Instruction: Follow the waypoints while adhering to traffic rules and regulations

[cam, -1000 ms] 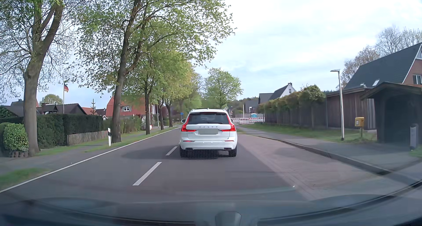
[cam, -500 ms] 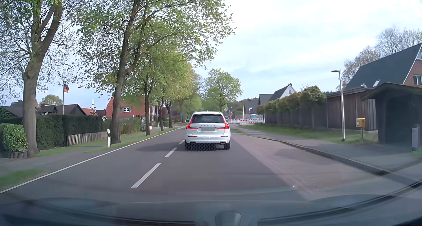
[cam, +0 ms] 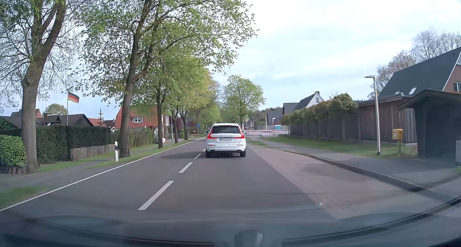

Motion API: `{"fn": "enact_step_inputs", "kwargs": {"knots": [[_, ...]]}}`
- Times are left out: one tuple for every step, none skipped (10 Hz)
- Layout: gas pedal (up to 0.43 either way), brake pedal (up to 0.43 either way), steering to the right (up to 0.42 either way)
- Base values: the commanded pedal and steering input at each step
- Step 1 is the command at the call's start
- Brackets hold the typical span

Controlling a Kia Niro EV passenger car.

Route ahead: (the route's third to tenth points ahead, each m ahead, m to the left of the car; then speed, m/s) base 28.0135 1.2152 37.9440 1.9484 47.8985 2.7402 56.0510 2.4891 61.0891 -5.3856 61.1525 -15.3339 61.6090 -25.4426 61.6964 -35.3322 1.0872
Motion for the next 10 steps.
{"fn": "enact_step_inputs", "kwargs": {"knots": [[0.157,0.000,-0.003],[0.189,0.000,-0.003],[0.189,0.000,-0.003],[0.189,0.000,-0.004],[0.220,0.000,-0.003],[0.240,0.000,-0.003],[0.248,0.000,-0.001],[0.260,0.000,0.001],[0.260,0.000,0.001],[0.260,0.000,0.001]]}}
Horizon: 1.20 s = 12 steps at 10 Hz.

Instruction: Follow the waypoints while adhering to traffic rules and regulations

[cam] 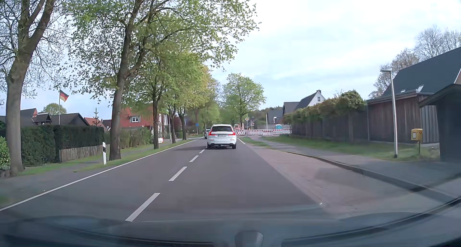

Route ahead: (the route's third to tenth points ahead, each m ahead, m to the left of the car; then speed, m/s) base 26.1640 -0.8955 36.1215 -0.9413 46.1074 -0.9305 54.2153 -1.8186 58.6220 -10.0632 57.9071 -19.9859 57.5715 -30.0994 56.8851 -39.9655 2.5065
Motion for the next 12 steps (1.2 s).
{"fn": "enact_step_inputs", "kwargs": {"knots": [[0.260,0.000,0.002],[0.260,0.000,0.003],[0.260,0.000,0.004],[0.260,0.000,0.003],[0.260,0.000,0.004],[0.248,0.000,0.003],[0.228,0.000,0.002],[0.197,0.000,0.001],[0.157,0.000,0.001],[0.150,0.000,0.000],[0.150,0.000,-0.001],[0.150,0.000,-0.003]]}}
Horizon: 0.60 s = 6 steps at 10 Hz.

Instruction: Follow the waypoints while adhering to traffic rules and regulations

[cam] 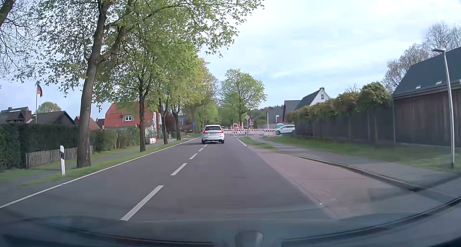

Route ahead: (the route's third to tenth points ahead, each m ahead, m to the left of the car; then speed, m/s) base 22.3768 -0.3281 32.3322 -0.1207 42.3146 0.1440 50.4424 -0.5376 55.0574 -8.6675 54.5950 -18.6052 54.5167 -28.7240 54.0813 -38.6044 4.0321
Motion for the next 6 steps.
{"fn": "enact_step_inputs", "kwargs": {"knots": [[0.150,0.000,-0.003],[0.150,0.000,-0.005],[0.138,0.000,-0.008],[0.130,0.000,-0.010],[0.130,0.000,-0.011],[0.130,0.000,-0.011]]}}
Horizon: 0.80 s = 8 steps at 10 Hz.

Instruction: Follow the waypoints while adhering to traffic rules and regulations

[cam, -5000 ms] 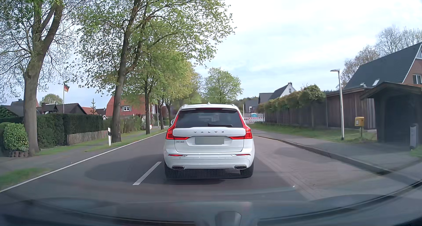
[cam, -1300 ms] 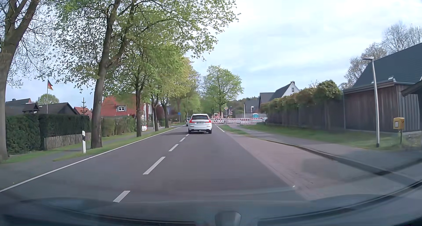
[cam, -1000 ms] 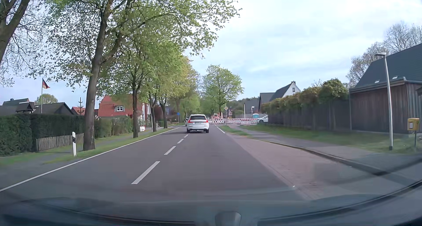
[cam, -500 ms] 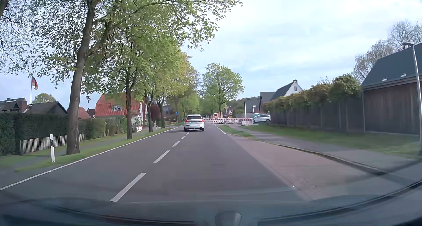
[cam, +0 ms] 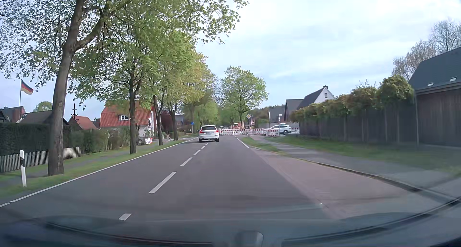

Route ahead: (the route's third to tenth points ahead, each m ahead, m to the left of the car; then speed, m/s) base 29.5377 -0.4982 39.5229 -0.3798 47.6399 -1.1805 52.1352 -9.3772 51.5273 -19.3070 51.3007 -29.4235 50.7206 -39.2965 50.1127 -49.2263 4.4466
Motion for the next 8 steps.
{"fn": "enact_step_inputs", "kwargs": {"knots": [[0.130,0.000,-0.012],[0.130,0.000,-0.012],[0.130,0.000,-0.013],[0.130,0.000,-0.014],[0.130,0.000,-0.016],[0.130,0.000,-0.016],[0.110,0.000,-0.016],[0.028,0.000,-0.016]]}}
